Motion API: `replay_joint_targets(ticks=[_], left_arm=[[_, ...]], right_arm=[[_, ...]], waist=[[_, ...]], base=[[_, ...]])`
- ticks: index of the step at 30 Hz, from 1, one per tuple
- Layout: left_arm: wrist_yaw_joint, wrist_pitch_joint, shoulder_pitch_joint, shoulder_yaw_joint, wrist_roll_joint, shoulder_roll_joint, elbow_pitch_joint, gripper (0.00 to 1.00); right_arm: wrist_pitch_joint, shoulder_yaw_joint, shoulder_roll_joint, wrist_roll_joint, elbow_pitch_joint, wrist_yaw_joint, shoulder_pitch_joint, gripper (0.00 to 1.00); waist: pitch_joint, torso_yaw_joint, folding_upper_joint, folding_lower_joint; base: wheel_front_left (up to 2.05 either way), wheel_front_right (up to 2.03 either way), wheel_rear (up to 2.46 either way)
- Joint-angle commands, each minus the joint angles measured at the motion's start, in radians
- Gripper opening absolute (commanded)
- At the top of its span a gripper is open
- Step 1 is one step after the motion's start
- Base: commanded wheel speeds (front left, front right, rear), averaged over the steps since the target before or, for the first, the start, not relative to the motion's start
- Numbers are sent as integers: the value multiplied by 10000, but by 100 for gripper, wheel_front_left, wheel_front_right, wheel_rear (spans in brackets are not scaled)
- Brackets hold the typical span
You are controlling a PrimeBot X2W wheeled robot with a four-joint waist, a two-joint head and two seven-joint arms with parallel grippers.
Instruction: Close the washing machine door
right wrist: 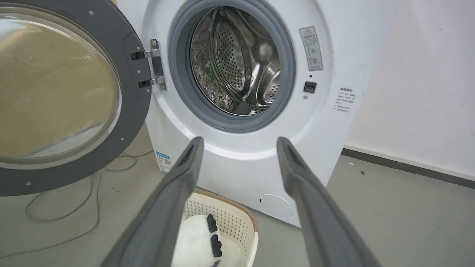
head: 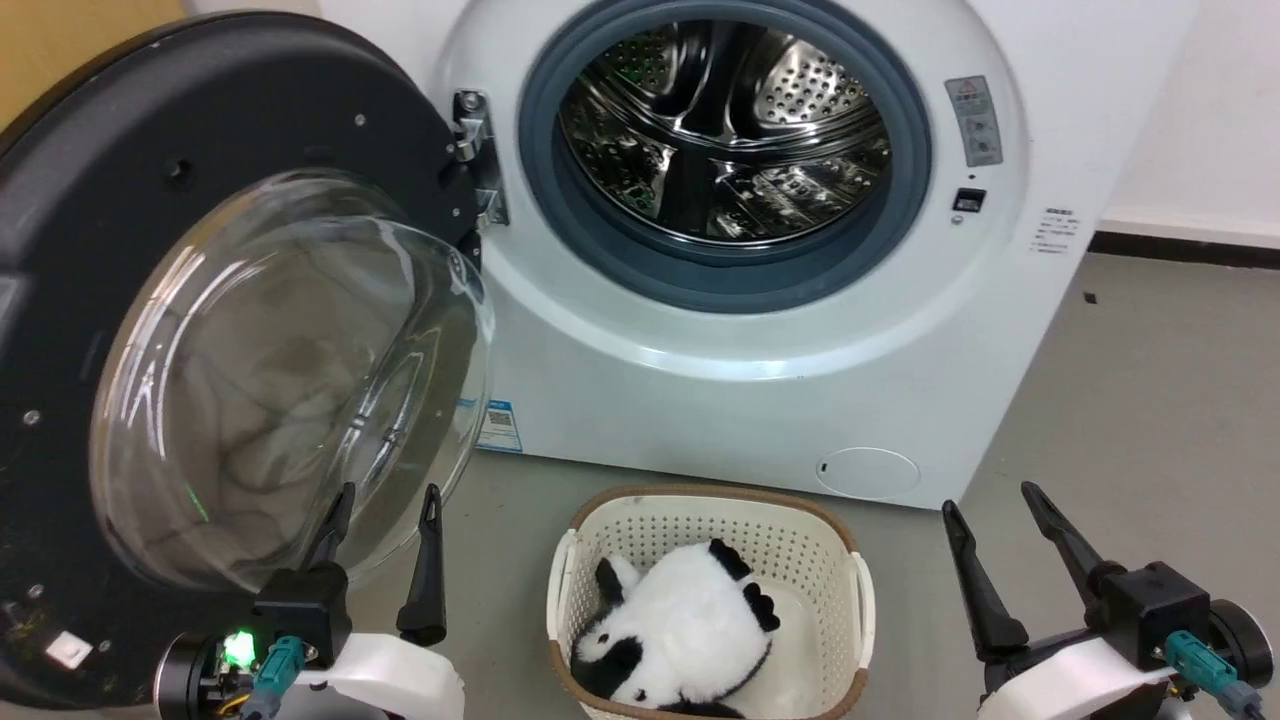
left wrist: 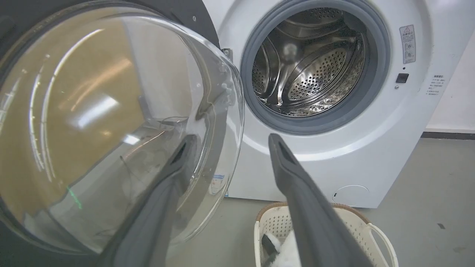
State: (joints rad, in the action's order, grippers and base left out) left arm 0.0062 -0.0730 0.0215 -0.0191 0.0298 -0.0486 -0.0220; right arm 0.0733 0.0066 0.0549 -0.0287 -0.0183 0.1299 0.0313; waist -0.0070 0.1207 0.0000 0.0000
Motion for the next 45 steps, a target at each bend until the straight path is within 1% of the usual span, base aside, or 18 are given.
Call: replay_joint_targets(ticks=[1,12,26,44,45], left_arm=[[-2,-111,137,-7,27,-5,-59,100],[-2,-341,262,67,100,-7,-221,100],[260,-613,546,182,284,-8,-682,100],[667,-989,983,360,515,-11,-1332,100],[699,-1051,1042,386,549,-11,-1406,100]], right_arm=[[115,27,-15,-88,-77,3,88,100],[344,256,-19,-155,-94,3,86,100],[614,758,41,-173,61,4,-242,100],[989,1424,271,-498,315,5,-729,100],[1051,1494,299,-530,319,5,-730,100]], waist=[[-14,150,0,0],[-3,876,0,0],[179,1533,0,0],[332,2367,0,0],[333,2494,0,0]], base=[[0,0,0],[0,0,0],[0,0,0],[-1,-1,-1],[-1,-1,-1]])
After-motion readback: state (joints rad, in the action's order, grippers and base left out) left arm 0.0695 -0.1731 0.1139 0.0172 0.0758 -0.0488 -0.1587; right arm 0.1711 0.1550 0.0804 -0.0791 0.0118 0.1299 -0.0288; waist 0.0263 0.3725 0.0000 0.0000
